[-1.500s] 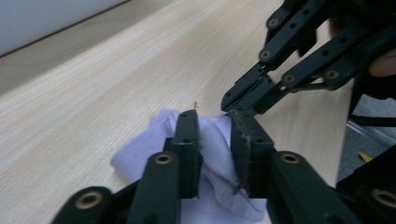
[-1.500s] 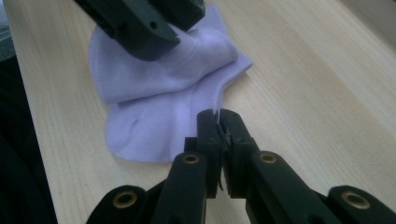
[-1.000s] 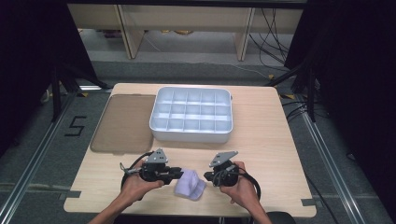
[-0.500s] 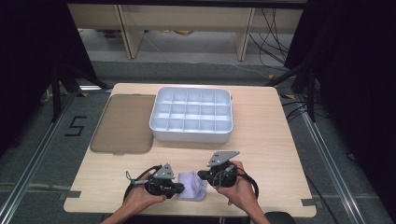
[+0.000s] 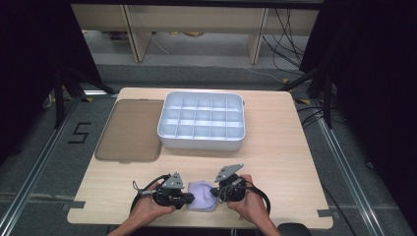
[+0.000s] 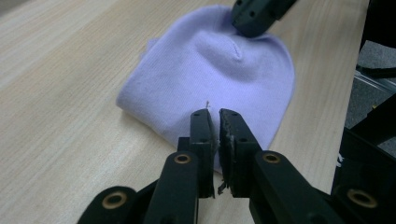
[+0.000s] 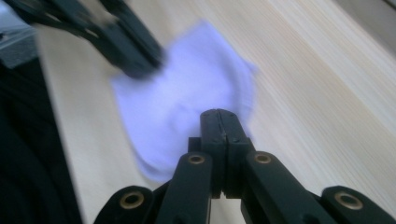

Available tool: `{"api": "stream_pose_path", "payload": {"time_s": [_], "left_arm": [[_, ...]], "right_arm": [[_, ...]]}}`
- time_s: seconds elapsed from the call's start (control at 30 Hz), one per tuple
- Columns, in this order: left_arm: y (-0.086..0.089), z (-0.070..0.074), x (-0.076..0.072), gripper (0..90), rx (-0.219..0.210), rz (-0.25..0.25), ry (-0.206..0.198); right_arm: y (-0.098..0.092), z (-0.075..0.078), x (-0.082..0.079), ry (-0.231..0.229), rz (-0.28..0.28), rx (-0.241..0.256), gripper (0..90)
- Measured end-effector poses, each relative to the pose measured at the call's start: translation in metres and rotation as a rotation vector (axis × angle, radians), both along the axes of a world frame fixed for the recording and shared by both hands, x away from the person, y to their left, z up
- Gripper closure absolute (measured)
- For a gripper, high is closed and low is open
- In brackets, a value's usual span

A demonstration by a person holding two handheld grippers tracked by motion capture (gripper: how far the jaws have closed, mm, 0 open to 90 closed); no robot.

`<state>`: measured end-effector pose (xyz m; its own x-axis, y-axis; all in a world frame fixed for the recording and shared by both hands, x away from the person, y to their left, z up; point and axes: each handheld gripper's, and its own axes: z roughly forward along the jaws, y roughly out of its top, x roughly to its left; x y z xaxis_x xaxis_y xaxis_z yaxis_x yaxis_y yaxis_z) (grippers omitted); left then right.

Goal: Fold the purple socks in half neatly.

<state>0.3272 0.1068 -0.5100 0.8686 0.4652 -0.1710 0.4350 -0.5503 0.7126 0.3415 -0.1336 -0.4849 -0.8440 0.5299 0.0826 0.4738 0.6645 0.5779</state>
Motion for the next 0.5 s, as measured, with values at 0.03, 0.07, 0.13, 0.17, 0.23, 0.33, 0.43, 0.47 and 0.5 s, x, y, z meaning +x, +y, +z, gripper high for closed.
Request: {"api": "stream_pose_path", "payload": {"time_s": [0.03, 0.07, 0.13, 0.17, 0.23, 0.33, 0.43, 0.47, 0.5], "left_arm": [[0.0, 0.0, 0.0, 83.0, 0.001, -0.001, -0.002], [0.0, 0.0, 0.0, 82.9, 0.002, 0.0, -0.002], [0.0, 0.0, 0.0, 82.7, 0.003, -0.001, -0.002], [0.0, 0.0, 0.0, 82.3, 0.001, 0.0, -0.001], [0.0, 0.001, 0.0, 80.9, 0.002, 0.002, -0.006], [-0.001, 0.007, 0.001, 79.0, -0.03, 0.026, -0.015], [-0.001, 0.015, 0.011, 79.5, -0.048, 0.045, -0.061], [-0.002, 0.016, 0.015, 79.7, -0.048, 0.052, -0.057], [-0.003, 0.016, 0.02, 79.8, -0.044, 0.053, -0.064]], "right_arm": [[-0.003, -0.002, 0.003, -0.01, 0.008, -0.01, 90.0], [-0.004, -0.004, 0.003, 0.004, -0.013, -0.019, 90.0], [-0.004, -0.007, 0.005, -0.012, -0.004, -0.008, 90.0], [-0.003, -0.006, 0.003, 0.008, -0.013, -0.008, 90.0], [-0.003, -0.002, 0.003, -0.004, -0.025, -0.019, 90.0], [-0.003, 0.01, 0.001, -0.074, -0.006, 0.022, 90.0], [-0.002, 0.022, -0.003, -0.094, 0.004, 0.05, 90.0], [0.0, 0.022, -0.004, -0.088, 0.006, 0.063, 90.0], [0.002, 0.022, -0.005, -0.088, 0.013, 0.074, 90.0]]}}
